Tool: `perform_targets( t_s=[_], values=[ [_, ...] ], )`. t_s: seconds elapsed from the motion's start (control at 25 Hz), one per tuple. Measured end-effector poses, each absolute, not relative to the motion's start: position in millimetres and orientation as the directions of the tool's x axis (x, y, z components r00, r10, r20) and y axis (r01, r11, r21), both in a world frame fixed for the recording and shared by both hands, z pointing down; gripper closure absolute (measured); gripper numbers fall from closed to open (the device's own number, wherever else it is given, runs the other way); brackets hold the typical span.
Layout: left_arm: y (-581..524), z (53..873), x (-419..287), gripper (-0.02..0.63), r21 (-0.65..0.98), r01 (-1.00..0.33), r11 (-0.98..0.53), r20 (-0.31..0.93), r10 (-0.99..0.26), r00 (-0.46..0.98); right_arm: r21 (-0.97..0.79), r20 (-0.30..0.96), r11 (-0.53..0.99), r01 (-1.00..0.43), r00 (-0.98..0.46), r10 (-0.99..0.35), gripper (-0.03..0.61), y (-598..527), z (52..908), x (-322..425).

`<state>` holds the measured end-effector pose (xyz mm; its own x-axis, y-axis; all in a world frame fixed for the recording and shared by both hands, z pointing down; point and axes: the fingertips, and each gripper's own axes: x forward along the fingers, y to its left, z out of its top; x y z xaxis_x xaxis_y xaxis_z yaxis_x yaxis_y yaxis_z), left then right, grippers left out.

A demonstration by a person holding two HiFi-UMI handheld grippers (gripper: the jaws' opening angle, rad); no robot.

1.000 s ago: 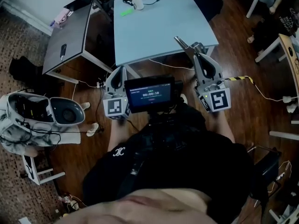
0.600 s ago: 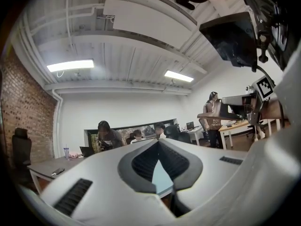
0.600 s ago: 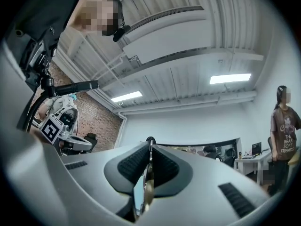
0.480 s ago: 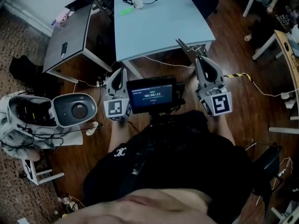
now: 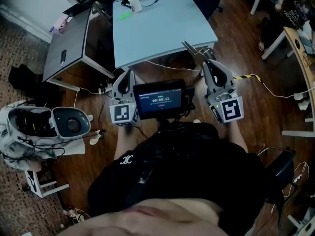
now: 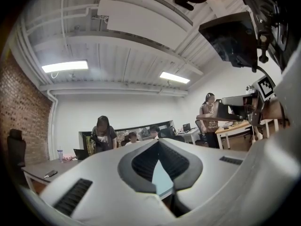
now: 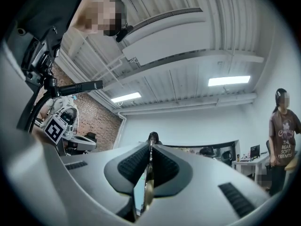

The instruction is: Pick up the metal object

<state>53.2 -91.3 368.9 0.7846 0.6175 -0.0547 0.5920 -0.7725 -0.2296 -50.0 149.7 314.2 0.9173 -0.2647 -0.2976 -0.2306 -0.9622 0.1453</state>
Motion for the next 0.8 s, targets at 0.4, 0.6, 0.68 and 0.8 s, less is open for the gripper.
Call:
perform_targets(
  t_s=[0.4, 0.6, 0.68, 0.8],
  values=[
    [-60, 381, 0, 0.619, -0.279, 0.563, -0.778, -0.063, 0.600, 0.797, 0.157, -0.350, -0.961, -0.227, 0.897, -0.269, 0.581, 193, 320, -103],
    [-48, 396, -36, 0.619, -0.279, 0.546, -0.790, -0.071, 0.584, 0.809, 0.154, -0.341, -0.956, -0.249, 0.895, -0.288, 0.581, 205, 340, -134],
    [-52, 395, -35, 0.619, -0.294, 0.542, -0.787, -0.074, 0.584, 0.809, 0.153, -0.335, -0.955, -0.254, 0.896, -0.292, 0.581, 201, 341, -132],
    [-65, 390, -19, 0.618, -0.304, 0.537, -0.787, -0.068, 0.580, 0.812, 0.160, -0.351, -0.954, -0.253, 0.889, -0.294, 0.581, 190, 335, -117]
  ],
)
